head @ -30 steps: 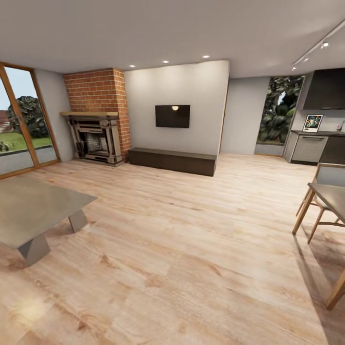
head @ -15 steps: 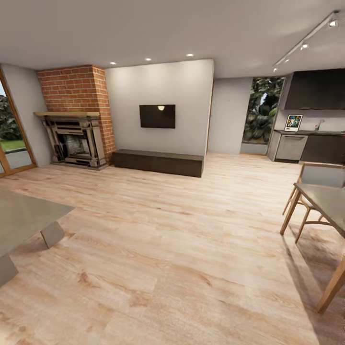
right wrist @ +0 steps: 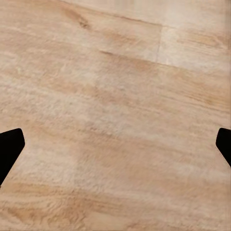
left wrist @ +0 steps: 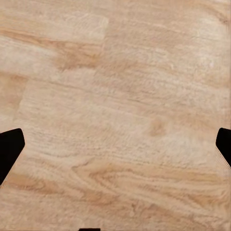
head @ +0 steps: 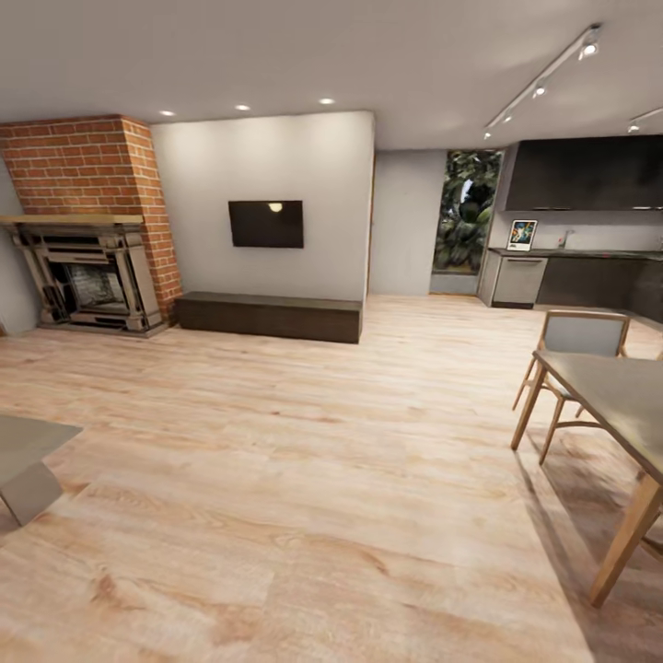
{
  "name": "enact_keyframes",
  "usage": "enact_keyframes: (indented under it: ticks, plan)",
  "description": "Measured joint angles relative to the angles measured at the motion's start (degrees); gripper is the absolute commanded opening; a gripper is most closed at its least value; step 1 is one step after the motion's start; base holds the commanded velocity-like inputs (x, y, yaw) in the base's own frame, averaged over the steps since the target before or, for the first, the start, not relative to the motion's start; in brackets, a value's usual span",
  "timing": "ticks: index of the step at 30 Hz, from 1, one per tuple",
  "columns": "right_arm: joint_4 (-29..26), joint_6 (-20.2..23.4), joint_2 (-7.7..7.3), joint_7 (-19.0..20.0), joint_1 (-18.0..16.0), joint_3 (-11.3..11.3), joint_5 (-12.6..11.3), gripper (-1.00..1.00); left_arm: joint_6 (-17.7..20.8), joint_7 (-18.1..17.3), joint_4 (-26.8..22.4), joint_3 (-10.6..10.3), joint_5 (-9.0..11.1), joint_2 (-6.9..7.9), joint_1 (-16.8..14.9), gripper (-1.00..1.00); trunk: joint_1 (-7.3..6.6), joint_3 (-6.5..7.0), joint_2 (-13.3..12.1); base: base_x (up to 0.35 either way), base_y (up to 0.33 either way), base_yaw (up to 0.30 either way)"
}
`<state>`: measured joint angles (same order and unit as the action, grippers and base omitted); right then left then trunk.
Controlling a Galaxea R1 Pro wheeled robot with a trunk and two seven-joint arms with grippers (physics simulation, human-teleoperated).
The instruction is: Pick up the poster from the kitchen countertop and hang it on one of the wall nails in the kitchen.
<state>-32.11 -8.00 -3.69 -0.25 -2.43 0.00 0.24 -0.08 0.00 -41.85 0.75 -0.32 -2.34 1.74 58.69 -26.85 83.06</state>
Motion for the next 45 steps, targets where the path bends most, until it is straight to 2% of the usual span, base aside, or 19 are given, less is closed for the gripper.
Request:
enact_keyframes:
  ticks: [30, 45]
  plan:
    - [0.0, 0.0, 0.00, -0.1, 0.0, 0.1, 0.1, 1.00, 0.0, 0.0, 0.0, 0.0, 0.0, 0.00, 0.0, 1.00, 0.00, 0.00, 0.0, 0.338, 0.000, -0.006]
    - [0.0, 0.0, 0.00, 0.0, 0.0, 0.1, 0.1, 1.00, 0.0, 0.0, 0.0, 0.0, 0.0, 0.00, 0.0, 1.00, 0.00, 0.00, 0.0, 0.339, 0.000, -0.199]
